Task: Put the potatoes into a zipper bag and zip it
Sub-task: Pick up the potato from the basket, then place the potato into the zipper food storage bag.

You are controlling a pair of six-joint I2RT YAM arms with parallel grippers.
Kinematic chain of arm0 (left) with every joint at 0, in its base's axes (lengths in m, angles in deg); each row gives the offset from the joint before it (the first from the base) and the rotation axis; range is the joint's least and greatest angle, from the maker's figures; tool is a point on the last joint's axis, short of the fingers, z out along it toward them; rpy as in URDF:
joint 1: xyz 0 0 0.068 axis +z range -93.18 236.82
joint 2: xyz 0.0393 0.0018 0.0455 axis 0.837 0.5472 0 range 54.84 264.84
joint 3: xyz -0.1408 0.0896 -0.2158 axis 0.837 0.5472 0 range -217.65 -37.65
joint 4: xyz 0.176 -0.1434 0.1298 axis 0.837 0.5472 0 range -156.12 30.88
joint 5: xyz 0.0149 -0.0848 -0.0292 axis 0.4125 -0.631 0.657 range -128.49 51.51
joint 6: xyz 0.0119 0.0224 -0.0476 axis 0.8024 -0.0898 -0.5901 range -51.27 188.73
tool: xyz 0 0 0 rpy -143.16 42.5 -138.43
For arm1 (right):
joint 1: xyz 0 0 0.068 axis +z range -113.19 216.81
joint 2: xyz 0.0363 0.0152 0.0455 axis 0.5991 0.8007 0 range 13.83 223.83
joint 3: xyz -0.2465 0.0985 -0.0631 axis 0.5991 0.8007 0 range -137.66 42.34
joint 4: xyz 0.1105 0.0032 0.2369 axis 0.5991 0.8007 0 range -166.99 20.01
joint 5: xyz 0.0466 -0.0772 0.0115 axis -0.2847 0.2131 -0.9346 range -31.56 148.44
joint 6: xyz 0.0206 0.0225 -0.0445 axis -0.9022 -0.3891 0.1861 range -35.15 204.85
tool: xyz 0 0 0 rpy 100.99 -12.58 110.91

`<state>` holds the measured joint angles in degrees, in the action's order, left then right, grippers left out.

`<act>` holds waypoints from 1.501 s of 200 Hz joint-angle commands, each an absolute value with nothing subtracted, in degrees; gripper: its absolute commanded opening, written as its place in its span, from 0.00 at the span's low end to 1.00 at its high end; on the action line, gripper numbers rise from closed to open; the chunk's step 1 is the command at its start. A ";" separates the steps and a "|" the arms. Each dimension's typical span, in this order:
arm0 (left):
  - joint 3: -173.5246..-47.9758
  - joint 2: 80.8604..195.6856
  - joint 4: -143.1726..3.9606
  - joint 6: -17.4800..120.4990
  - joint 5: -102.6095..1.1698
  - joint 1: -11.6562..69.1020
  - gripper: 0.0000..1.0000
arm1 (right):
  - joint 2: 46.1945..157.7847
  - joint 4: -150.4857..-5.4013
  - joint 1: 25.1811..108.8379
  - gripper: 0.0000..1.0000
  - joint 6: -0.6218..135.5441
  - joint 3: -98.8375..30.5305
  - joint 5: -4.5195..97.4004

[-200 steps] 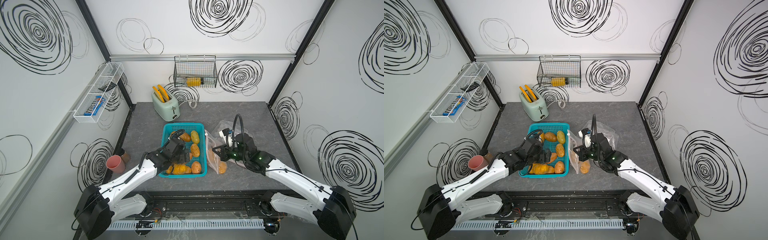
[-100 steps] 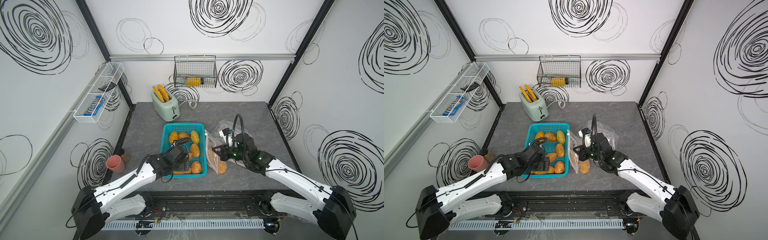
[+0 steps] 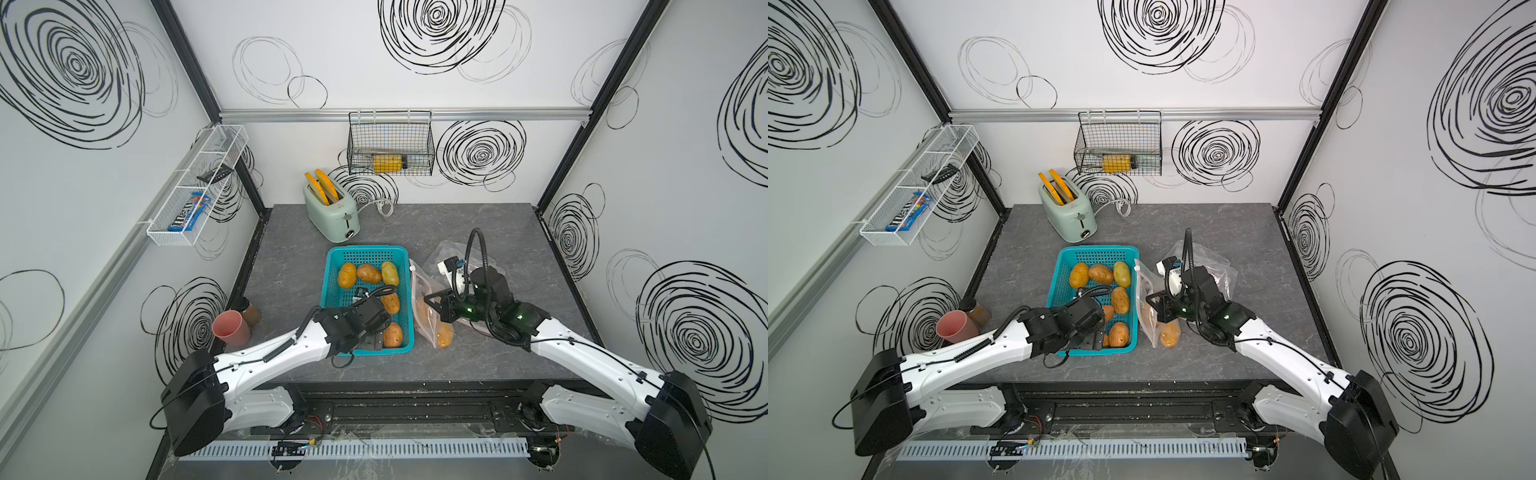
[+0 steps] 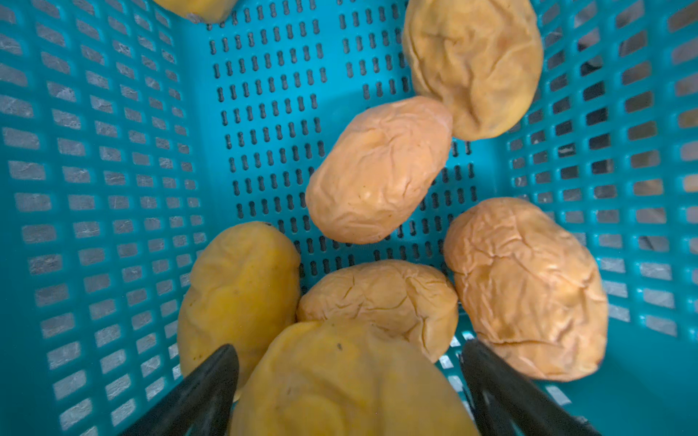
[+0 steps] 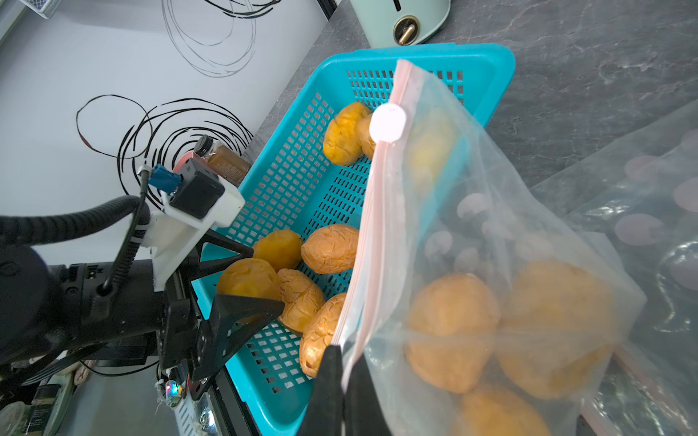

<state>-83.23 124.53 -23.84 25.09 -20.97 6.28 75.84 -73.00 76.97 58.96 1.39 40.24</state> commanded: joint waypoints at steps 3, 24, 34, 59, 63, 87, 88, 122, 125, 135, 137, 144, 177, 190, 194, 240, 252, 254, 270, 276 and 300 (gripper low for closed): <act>-83.11 124.43 -23.16 24.26 -19.88 5.90 0.98 | 75.13 -73.30 76.80 0.00 59.97 1.64 40.56; -83.25 124.15 -23.19 24.00 -20.01 5.85 0.89 | 75.05 -73.65 76.80 0.00 59.97 1.93 40.86; -83.63 123.88 -22.81 23.87 -19.32 5.85 0.86 | 75.25 -73.62 76.80 0.00 59.89 1.80 40.71; -84.17 122.03 -22.43 24.03 -18.45 6.00 0.71 | 75.35 -73.38 76.80 0.00 59.88 1.82 40.67; -84.33 121.66 -22.33 24.08 -18.37 6.10 0.70 | 75.27 -73.39 76.80 0.00 59.88 1.82 40.75; -86.09 120.06 -21.27 24.41 -16.87 6.43 0.68 | 74.85 -73.42 76.80 0.00 59.88 2.13 40.88; -86.17 120.01 -21.20 24.42 -16.83 6.45 0.68 | 74.83 -73.45 76.80 0.00 59.88 2.15 40.92; -91.02 116.25 -24.74 27.51 -20.46 7.71 0.68 | 75.02 -73.61 76.89 0.00 59.36 2.00 40.43; -91.27 115.77 -26.10 28.10 -22.02 7.78 0.68 | 75.00 -73.71 76.89 0.00 59.31 2.03 40.42; -91.94 114.47 -30.72 29.52 -27.83 8.18 0.69 | 75.00 -73.73 76.89 0.00 59.27 2.00 40.42; -92.02 114.24 -31.81 29.77 -28.95 8.21 0.69 | 75.00 -73.63 76.91 0.00 59.27 1.93 40.42; -92.20 113.53 -35.50 30.37 -33.31 8.30 0.69 | 74.95 -73.43 76.97 0.00 59.27 1.78 40.55; -89.99 112.84 -55.24 30.84 -51.03 8.77 0.70 | 73.97 -73.34 76.97 0.00 58.08 1.73 39.34; -89.17 114.02 -60.55 29.71 -54.44 9.11 0.70 | 73.48 -73.99 76.97 0.00 57.25 1.74 37.68; -89.13 114.58 -61.50 29.43 -55.09 9.22 0.70 | 73.28 -74.00 76.97 0.00 57.02 1.73 37.48; -84.92 120.03 -70.10 25.48 -61.24 11.97 0.69 | 71.29 -72.51 76.97 0.00 55.71 1.12 38.98; -83.20 120.94 -72.28 24.56 -61.68 12.56 0.69 | 70.47 -73.20 76.98 0.00 54.66 1.82 39.45; -82.94 121.05 -72.70 24.42 -61.73 12.53 0.69 | 70.37 -73.41 76.97 0.00 54.51 1.99 39.37; -81.21 122.42 -74.69 23.96 -61.96 13.13 0.68 | 70.22 -74.77 76.98 0.00 53.13 2.78 38.19; -80.92 123.07 -74.98 23.99 -61.91 13.07 0.68 | 70.46 -74.86 77.01 0.00 52.96 2.87 37.78; -79.89 125.35 -76.68 23.65 -61.96 13.16 0.68 | 71.39 -74.36 77.06 0.00 52.68 2.78 37.41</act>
<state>-80.71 124.03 -69.41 25.18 -60.29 12.81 71.36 -72.87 76.99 54.13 2.22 38.43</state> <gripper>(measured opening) 0.754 0.048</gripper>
